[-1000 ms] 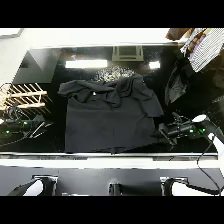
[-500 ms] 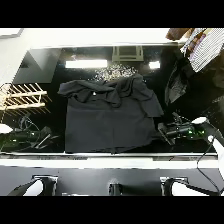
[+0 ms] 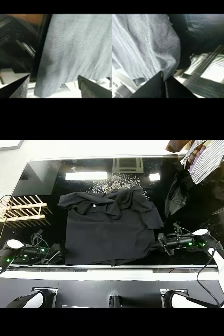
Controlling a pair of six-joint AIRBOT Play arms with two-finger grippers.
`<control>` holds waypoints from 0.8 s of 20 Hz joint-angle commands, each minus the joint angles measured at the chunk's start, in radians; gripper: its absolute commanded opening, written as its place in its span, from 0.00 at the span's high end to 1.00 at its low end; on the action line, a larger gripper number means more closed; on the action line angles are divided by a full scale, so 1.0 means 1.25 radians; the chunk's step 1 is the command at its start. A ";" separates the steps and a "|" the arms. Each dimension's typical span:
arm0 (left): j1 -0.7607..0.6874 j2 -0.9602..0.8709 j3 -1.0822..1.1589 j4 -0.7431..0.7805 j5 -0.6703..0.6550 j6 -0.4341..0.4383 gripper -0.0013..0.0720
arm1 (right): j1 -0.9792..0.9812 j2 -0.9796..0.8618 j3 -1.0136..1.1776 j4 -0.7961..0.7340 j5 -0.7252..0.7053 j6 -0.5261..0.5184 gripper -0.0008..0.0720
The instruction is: Fold the clothes and pants, and hang the long-sleeved shirts on hangers.
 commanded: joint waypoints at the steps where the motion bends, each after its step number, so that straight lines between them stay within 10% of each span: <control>1: -0.058 -0.020 -0.003 -0.005 0.055 -0.039 0.09 | 0.000 0.001 0.000 0.006 0.001 0.002 0.94; 2: -0.071 -0.021 -0.002 -0.006 0.063 -0.042 0.14 | 0.001 0.001 0.000 0.008 0.004 0.002 0.94; 5: -0.093 -0.020 0.002 -0.014 0.065 -0.041 0.95 | 0.001 0.001 0.000 0.031 0.038 -0.045 0.94; 10: -0.095 -0.020 0.114 -0.048 0.065 -0.045 0.96 | 0.005 0.042 0.020 0.320 0.035 -0.161 0.94; 16: -0.117 -0.020 0.584 -0.047 0.123 -0.055 0.96 | 0.163 0.063 0.551 0.253 -0.121 -0.075 0.94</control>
